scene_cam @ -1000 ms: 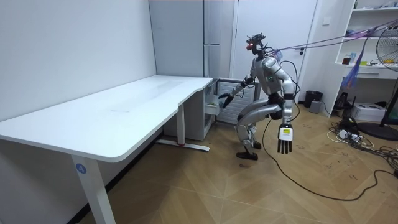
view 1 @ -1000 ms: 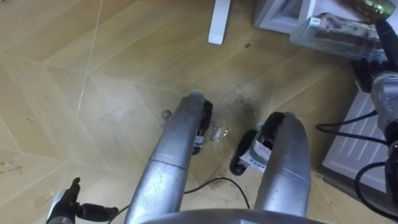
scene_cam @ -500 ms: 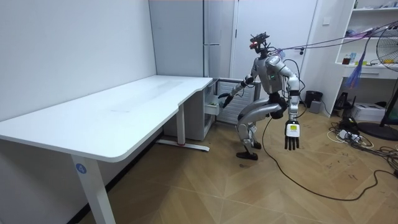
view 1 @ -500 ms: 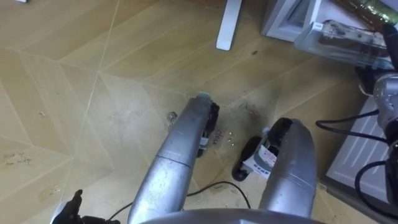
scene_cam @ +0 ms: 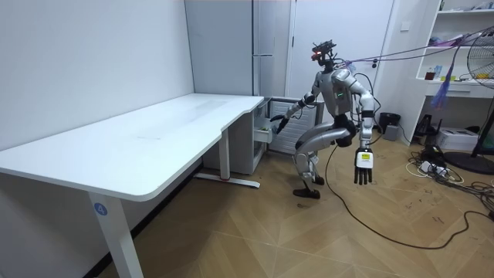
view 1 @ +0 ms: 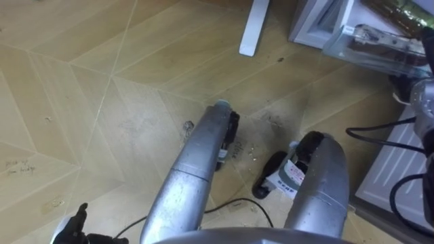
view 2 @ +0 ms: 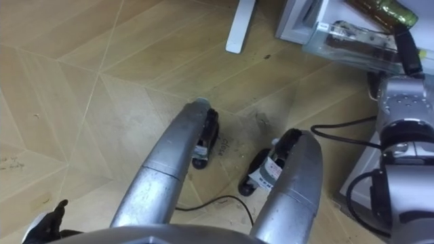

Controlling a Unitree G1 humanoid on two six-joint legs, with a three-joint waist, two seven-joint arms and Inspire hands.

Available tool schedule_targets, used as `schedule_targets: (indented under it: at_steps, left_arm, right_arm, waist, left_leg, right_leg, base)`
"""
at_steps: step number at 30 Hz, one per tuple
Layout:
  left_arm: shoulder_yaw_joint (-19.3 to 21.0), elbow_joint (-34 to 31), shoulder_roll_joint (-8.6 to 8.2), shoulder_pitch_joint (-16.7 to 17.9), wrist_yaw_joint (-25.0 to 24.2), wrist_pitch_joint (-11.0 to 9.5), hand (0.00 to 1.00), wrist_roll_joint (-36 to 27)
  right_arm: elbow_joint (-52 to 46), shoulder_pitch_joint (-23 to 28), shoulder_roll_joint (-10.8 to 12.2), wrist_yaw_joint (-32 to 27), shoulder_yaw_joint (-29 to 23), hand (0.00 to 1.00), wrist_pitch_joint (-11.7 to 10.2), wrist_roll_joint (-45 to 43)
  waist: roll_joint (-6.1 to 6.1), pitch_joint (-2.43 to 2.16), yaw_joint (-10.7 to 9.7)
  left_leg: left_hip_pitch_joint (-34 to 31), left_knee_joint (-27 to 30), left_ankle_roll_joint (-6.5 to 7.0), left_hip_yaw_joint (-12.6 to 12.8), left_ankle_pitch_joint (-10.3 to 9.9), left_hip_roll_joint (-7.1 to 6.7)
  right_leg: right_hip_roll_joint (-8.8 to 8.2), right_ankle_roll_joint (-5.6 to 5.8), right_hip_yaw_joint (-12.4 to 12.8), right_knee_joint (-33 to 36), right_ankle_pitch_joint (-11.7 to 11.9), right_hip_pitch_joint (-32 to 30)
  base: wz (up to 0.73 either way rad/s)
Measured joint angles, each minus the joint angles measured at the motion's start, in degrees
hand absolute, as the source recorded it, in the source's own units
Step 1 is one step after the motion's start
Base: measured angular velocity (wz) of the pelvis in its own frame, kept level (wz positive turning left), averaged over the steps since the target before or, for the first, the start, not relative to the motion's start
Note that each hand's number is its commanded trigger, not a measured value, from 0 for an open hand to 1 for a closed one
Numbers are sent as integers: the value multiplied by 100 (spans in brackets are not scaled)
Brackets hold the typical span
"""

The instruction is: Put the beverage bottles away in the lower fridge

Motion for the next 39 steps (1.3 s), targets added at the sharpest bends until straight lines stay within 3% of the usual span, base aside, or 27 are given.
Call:
schedule_targets:
  at_steps: [5,10,16,18,26,39]
  left_arm:
    - [11,12,1,3,132,-35,0,178]
    - [127,22,2,3,138,-79,0,223]
    - [224,16,6,4,147,-75,0,221]
    - [219,11,8,5,135,-51,0,220]
    - [202,3,34,42,119,51,0,213]
    - [197,-117,42,64,111,119,0,215]
  right_arm:
    - [-180,0,-9,-382,0,0,-16,6]
    - [-550,-16,-126,-398,5,0,-88,2]
    - [-669,-671,-205,-227,194,0,-315,-23]
    - [-713,-811,-220,54,216,0,-371,-51]
    - [-737,-779,-215,311,277,0,-366,-149]
    - [-736,-778,-211,329,287,0,-333,-181]
  waist:
    - [14,-8,-3]
    - [20,-11,36]
    - [27,-11,47]
    - [32,-14,55]
    - [39,-13,62]
    - [38,-12,57]
  left_leg:
    - [84,0,-70,-47,-43,13]
    - [142,-11,-165,-118,-88,65]
    - [264,-15,-278,-197,-156,107]
    - [281,-14,-283,-238,-157,173]
    - [368,-16,-352,-283,-167,219]
    - [363,-22,-357,-272,-165,275]
  right_leg:
    - [-81,-70,-137,-22,-36,145]
    - [-70,-166,-271,-59,-96,256]
    - [-59,-249,-473,-65,-233,502]
    - [-48,-347,-631,-98,-279,625]
    - [-48,-392,-786,-115,-387,828]
    - [-43,-400,-805,-121,-387,832]
  base:
    - [2]
    - [0]
    - [10]
    - [18]
    - [6]
    - [0]
